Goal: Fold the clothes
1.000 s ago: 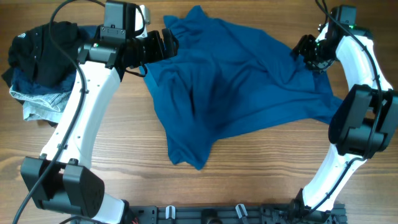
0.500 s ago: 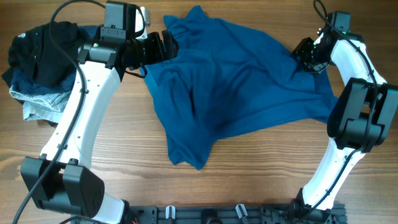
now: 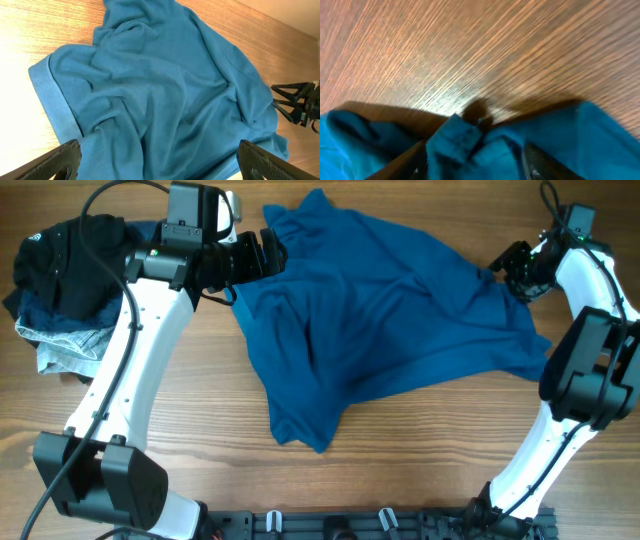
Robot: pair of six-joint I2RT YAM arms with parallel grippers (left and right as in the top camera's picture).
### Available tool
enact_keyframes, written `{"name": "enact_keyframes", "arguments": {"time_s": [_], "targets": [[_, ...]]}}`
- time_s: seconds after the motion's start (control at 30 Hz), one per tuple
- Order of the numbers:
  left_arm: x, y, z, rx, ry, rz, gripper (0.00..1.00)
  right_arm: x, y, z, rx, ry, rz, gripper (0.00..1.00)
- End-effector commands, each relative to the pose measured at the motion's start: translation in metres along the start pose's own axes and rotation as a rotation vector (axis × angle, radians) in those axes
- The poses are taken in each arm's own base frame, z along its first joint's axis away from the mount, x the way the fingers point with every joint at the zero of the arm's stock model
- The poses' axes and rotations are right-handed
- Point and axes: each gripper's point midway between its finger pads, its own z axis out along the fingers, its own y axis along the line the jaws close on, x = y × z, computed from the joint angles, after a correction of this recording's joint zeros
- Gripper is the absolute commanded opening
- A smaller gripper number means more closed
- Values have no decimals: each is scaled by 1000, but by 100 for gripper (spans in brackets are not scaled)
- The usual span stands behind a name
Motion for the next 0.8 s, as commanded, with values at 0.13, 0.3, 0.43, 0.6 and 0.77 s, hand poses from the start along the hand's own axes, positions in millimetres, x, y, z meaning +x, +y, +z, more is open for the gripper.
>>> {"name": "enact_keyframes", "arguments": {"time_s": [0.13,0.3,0.43,0.6,0.77], "targets": [[-3,-2,-1,-2,-9,27,99,19,21,11,-40,47,-83,52],[-3,-2,-1,-2,-9,27,100,24,26,13,-43,52,-131,39],[-3,-2,-1,-2,-9,27,100,27,29,14,-43,59,-155,19],[-3,-2,-1,-2,-9,27,100,28,35,12,-77,68,-210,4],[-3,-2,-1,-1,-10,27,99,6,58,-12,-112,-1,-278,4]]}}
